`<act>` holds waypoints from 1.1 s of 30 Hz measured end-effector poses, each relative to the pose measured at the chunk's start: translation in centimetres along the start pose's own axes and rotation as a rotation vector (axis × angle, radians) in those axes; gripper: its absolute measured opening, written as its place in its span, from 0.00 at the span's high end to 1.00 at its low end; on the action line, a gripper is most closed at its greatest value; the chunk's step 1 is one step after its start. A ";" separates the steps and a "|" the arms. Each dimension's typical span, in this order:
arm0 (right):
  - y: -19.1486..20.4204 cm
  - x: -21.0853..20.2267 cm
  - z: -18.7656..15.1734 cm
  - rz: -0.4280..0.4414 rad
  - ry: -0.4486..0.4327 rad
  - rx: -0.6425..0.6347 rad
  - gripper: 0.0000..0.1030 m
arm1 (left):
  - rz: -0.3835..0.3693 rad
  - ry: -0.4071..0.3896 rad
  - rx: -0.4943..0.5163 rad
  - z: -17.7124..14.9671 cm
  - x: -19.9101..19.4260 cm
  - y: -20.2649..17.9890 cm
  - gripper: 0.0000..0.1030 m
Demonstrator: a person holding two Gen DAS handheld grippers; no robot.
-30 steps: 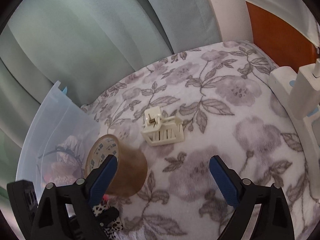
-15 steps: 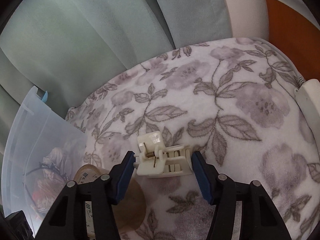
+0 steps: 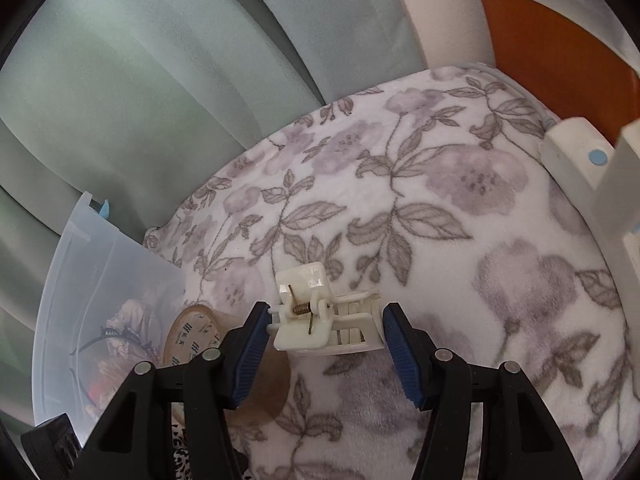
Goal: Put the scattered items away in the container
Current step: 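Carry the scrunchie and claw clip with both grippers over the clear box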
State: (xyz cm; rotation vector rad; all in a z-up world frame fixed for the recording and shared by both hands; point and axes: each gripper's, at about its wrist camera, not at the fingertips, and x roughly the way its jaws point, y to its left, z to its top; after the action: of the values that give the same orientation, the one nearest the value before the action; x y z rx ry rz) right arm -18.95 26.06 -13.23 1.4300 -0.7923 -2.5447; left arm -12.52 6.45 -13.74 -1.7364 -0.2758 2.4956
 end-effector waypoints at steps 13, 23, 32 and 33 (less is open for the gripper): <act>-3.7 -7.9 -3.7 0.007 -0.063 0.119 0.41 | 0.053 -0.007 0.025 -1.7 -1.6 -0.2 0.73; -2.5 -11.8 -5.9 0.044 -0.120 0.086 0.41 | 0.047 -0.077 0.058 -2.3 -5.7 -1.1 0.73; -0.2 -15.5 -6.0 0.083 -0.201 0.037 0.41 | -0.007 -0.157 0.088 -2.4 -9.6 -2.3 0.73; 0.1 -15.9 -6.1 0.085 -0.209 0.030 0.41 | -0.017 -0.169 0.092 -2.4 -10.1 -2.4 0.73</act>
State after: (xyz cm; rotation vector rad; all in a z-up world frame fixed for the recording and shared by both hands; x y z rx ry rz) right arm -5.24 29.17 -3.59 1.1238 -0.9041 -2.6573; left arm -6.80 7.29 -4.78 -1.4859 -0.1826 2.6023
